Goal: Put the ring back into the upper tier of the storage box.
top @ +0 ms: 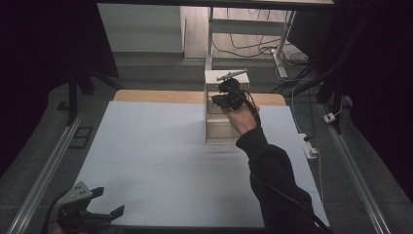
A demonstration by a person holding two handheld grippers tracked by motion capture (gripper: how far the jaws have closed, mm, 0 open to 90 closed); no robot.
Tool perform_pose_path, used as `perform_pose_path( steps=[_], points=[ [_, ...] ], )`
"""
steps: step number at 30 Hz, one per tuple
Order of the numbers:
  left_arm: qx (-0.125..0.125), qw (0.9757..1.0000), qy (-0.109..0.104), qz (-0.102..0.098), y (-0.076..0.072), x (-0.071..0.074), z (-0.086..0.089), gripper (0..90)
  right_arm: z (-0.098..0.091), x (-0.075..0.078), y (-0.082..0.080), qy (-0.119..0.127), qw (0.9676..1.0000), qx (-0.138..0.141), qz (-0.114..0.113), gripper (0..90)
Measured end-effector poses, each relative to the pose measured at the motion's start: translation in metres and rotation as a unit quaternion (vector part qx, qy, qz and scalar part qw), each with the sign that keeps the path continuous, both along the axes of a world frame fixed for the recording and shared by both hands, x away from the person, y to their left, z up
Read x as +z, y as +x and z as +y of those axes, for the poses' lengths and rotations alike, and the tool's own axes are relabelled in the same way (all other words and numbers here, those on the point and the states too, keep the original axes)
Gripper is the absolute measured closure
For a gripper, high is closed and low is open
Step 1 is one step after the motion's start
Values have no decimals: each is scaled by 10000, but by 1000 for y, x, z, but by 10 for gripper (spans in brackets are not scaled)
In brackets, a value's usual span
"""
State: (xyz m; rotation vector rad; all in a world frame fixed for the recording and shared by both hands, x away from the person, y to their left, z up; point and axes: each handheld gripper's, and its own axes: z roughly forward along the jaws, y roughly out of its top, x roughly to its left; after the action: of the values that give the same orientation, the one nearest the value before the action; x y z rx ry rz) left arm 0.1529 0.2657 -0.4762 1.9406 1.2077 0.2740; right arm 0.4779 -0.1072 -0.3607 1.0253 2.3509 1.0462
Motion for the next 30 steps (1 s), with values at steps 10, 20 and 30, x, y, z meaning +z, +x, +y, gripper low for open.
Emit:
perform_pose_path(
  steps=[10, 20, 30],
  points=[
    [6, 10000, 4, 2, 0, 0, 0, 18, -2, 2, 0, -18, 10000, -10, 17, 760],
    [6, 10000, -2, 14, 0, 0, 0, 19, -8, 12, -1, 226, 9997, -77, 114, 626],
    [18, 10000, 4, 14, 0, 0, 0, 18, -13, 24, -7, 363, 9992, 35, 162, 458]
  ],
)
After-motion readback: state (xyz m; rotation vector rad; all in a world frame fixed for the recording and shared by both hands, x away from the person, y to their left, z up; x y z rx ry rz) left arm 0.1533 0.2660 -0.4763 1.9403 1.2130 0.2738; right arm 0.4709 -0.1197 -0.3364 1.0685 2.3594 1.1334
